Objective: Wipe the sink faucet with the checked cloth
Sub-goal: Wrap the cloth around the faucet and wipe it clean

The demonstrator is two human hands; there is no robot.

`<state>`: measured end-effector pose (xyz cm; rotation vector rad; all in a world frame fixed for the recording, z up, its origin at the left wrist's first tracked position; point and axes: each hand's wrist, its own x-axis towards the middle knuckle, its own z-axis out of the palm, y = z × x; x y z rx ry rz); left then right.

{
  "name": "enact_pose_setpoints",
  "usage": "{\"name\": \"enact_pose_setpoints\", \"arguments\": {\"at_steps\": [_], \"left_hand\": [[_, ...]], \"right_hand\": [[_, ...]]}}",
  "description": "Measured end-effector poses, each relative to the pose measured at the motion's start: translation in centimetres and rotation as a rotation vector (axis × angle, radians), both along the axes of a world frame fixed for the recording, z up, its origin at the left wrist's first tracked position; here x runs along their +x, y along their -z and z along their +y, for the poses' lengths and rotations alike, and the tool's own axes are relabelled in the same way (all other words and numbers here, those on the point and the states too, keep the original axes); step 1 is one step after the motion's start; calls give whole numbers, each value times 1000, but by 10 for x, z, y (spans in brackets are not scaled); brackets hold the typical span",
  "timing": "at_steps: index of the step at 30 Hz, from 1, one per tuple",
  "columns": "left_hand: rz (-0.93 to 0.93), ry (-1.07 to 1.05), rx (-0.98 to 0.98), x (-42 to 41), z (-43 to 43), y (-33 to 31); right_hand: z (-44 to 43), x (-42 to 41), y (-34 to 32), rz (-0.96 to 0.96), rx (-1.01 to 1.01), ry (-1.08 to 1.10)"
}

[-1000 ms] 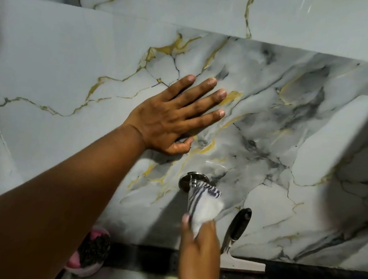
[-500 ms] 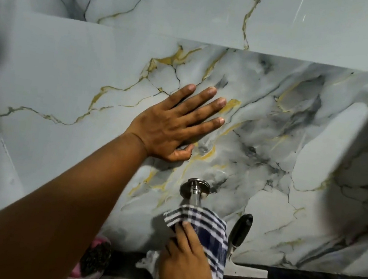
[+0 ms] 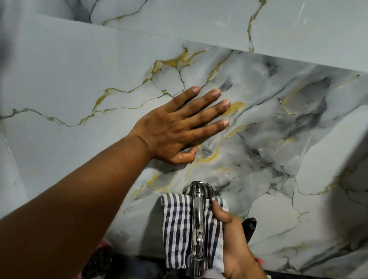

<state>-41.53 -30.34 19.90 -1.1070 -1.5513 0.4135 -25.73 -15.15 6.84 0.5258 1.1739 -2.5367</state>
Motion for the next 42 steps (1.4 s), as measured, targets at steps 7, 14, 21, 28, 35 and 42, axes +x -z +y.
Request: {"name": "enact_pose_setpoints", "arguments": {"at_steps": [7, 14, 21, 28, 35, 42], "left_hand": [[9, -3, 9, -2, 0, 1], [5, -20, 7, -2, -1, 1], [19, -24, 4, -3, 0, -1], [14, -39, -4, -1, 1, 0], [13, -40, 1, -3, -1, 2], [-18, -54, -9, 1, 1, 2]], "right_hand": [[-1, 21, 47, 78, -55, -8], [3, -11, 20, 54, -85, -112], [7, -15, 28, 83, 22, -169], [4, 12, 40, 95, -129, -119], [1, -19, 22, 44, -130, -52], [28, 41, 68, 86, 233, -252]]}}
